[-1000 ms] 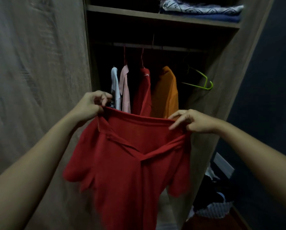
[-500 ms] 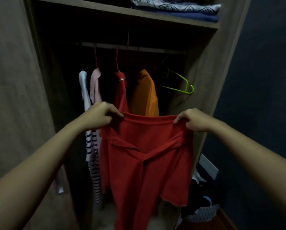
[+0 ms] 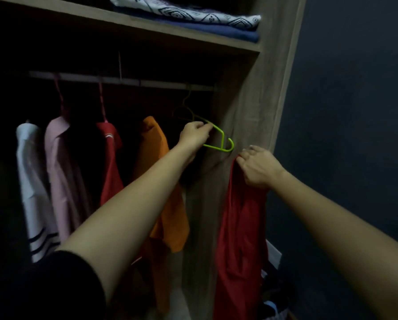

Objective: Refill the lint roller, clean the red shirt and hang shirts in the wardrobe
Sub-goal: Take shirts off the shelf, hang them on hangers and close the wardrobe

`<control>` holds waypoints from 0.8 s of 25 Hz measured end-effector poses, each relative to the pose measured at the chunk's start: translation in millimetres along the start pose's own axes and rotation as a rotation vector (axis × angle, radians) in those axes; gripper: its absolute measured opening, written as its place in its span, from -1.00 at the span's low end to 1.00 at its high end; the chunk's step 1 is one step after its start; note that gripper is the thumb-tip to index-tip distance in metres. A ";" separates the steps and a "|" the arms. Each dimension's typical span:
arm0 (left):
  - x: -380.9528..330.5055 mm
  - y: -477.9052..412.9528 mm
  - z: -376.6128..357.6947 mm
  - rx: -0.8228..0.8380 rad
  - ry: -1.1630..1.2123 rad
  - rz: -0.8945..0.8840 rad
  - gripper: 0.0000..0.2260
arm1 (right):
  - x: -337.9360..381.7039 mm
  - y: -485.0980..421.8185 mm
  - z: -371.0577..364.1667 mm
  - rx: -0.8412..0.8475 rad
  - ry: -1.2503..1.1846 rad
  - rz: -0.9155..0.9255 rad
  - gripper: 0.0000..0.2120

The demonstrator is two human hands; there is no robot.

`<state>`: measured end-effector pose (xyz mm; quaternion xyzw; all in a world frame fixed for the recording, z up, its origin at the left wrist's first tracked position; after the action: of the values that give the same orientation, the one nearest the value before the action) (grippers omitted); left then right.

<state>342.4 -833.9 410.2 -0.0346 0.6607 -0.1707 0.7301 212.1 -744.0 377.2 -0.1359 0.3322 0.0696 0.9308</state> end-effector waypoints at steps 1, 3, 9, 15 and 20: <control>13.3 -23.6 -7.5 -0.036 0.097 0.064 -0.58 | 0.7 -2.0 -4.1 -0.014 0.028 0.011 -0.55; 35.9 -56.8 -22.8 -0.070 0.165 0.175 -0.45 | 3.4 -4.8 -10.5 -0.065 0.047 0.030 -0.52; 21.8 -91.3 -53.5 -0.150 0.320 0.133 -0.84 | 0.0 -13.2 -23.8 -0.113 0.065 0.060 -0.55; -34.0 -53.4 -47.8 -0.010 0.551 0.090 -0.84 | -0.3 -11.5 -18.1 -0.134 0.087 0.066 -0.50; -47.3 52.6 -16.8 0.095 0.529 0.160 -0.80 | 3.0 -4.1 -9.7 -0.061 0.010 0.075 -0.55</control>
<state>333.4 -767.6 438.7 0.0977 0.8202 -0.1467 0.5443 209.5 -750.8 368.9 -0.1519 0.3393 0.1137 0.9213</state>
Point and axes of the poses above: each hand's wrist, its own y-axis away from the middle knuckle, its own z-axis out of the back of the hand, x = y × z, the point moved 10 cm from there along -y, towards the middle knuckle, and after that the axes turned 4 degrees about x, right-handed, at the moved point
